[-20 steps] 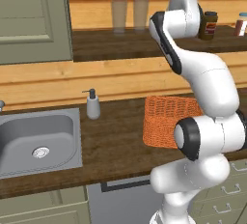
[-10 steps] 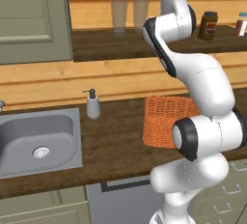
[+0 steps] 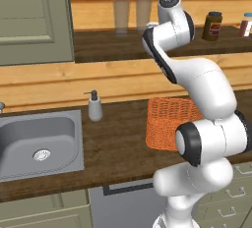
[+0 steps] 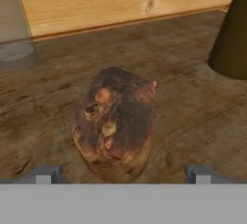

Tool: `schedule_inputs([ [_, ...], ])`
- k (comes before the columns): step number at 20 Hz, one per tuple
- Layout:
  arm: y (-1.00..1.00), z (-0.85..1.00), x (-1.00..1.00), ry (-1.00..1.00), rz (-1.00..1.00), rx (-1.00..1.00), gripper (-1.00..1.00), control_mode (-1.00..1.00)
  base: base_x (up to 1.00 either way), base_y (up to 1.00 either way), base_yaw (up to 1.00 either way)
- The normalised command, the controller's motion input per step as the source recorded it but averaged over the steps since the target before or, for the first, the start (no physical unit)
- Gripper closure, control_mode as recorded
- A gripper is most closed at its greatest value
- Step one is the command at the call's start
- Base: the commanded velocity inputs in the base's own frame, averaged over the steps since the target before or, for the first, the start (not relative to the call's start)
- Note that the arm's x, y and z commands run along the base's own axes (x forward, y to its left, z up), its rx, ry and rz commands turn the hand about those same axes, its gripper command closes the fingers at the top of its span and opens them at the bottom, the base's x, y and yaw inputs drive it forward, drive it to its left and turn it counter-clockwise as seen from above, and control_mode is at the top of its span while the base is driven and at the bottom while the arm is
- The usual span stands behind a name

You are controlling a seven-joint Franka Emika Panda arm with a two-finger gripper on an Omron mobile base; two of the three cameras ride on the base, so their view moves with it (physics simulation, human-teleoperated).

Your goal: Open the cabinet, pick up the bread from the cabinet and place it in the basket. Then move the basket to the dining counter.

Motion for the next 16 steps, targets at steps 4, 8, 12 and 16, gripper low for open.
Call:
schedule_inputs([
  [4,0.00,0.00,0.26,0.00,0.00,0.00,-1.00,-1.00,0.00,0.00,0.00],
  [8,-0.01,0.00,0.19,0.00,0.00,0.00,-1.00,-1.00,0.00,0.00,0.00],
  [12,-0.20,-0.04,0.18,0.00,-0.03,0.00,-1.00,-1.00,0.00,0.00,0.00],
  [16,-0.30,-0.09,0.17,0.00,-0.04,0.00,-1.00,-1.00,0.00,0.00,0.00],
])
